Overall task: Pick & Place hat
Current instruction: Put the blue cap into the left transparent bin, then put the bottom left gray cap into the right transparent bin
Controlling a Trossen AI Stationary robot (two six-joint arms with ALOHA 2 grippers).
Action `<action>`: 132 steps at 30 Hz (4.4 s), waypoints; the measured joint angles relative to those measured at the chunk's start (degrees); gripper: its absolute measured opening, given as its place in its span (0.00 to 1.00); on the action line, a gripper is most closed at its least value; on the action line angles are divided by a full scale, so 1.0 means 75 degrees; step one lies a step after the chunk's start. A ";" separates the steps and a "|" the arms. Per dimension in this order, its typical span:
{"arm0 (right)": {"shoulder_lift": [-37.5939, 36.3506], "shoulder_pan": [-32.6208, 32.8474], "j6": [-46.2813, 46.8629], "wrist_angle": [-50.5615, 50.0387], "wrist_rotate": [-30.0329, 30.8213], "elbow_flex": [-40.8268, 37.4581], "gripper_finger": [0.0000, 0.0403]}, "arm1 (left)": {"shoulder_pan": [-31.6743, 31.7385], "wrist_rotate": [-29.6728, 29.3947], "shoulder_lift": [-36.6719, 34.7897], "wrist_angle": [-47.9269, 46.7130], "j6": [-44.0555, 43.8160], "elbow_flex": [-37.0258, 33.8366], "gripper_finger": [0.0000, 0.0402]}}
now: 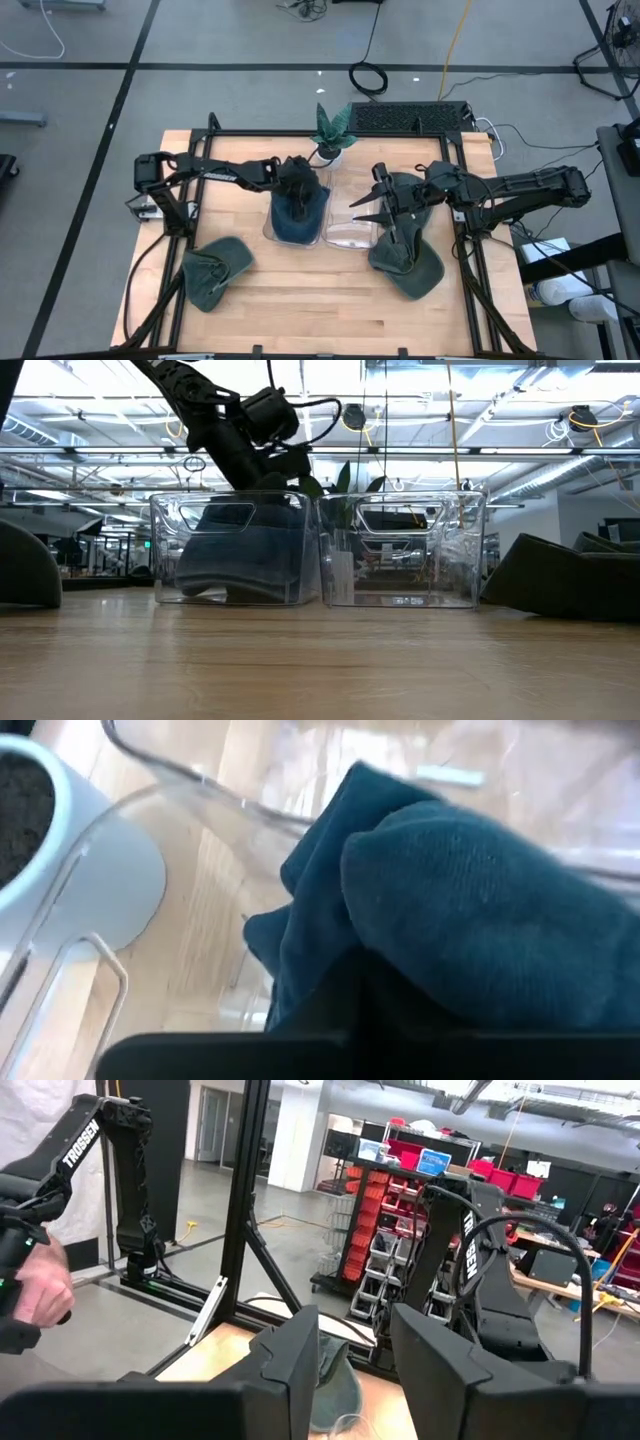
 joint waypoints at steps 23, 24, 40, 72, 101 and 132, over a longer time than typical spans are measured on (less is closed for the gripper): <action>0.0000 0.0003 0.0006 -0.0003 -0.0006 0.0000 0.38 | -0.0310 0.0961 -0.3350 -0.0644 0.0160 0.0004 0.88; 0.0000 0.0003 0.0009 -0.0006 -0.0006 0.0000 0.38 | -0.0344 0.0960 -0.3532 -0.0689 0.0157 0.0006 0.89; 0.0000 0.0003 0.0766 -0.0050 -0.0003 0.0000 0.37 | -0.1355 -0.0366 -0.6624 -0.1737 -0.1910 0.0003 0.92; -0.0003 0.0009 0.1483 -0.0509 -0.0032 0.0000 0.37 | -0.3425 0.0323 -0.7282 -0.6425 -1.0578 0.0003 0.78; -0.0003 0.0009 0.1670 -0.0632 -0.0035 0.0000 0.37 | -0.6011 -0.0817 -0.2587 -1.0694 -1.1950 0.4749 0.77; -0.0006 0.0009 0.1883 -0.1428 -0.0052 -0.0001 0.37 | -0.7864 0.0295 -0.0604 -1.0673 -1.3394 0.3712 0.77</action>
